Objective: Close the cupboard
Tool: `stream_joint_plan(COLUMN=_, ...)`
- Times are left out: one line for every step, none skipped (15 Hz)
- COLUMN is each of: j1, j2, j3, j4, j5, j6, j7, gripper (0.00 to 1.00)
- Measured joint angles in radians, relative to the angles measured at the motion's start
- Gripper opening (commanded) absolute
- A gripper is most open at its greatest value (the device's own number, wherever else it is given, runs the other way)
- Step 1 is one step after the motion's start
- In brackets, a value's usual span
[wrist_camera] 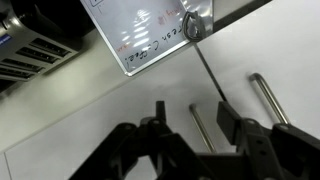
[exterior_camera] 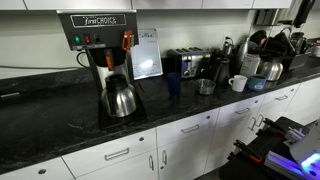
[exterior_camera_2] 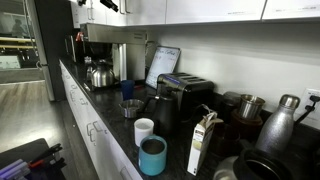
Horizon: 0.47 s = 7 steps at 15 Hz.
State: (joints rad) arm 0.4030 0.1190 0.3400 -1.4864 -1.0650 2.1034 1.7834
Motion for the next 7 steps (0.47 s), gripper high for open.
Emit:
stream_joint_plan(j1=0.006, j2=-0.026, j3=0.001, j4=-0.019, j5=0.004, j6=-0.005, j7=-0.010, gripper=0.70)
stream_joint_plan(j1=0.010, j2=-0.049, j3=0.002, j4=-0.038, j5=0.009, j6=-0.011, j7=-0.017, gripper=0.78)
stream_joint_plan(j1=0.010, j2=-0.066, j3=0.002, j4=-0.054, j5=0.011, j6=-0.015, j7=-0.020, gripper=0.81)
stream_joint_plan(j1=0.009, j2=-0.072, j3=0.001, j4=-0.063, j5=0.011, j6=-0.015, j7=-0.020, gripper=0.81)
stream_joint_plan(j1=0.008, j2=-0.072, j3=0.000, j4=-0.067, j5=0.011, j6=-0.015, j7=-0.020, gripper=0.81)
stream_joint_plan(j1=0.008, j2=-0.071, j3=0.000, j4=-0.070, j5=0.011, j6=-0.015, j7=-0.020, gripper=0.81)
stream_joint_plan(j1=0.008, j2=-0.070, j3=0.000, j4=-0.070, j5=0.011, j6=-0.015, j7=-0.020, gripper=0.81)
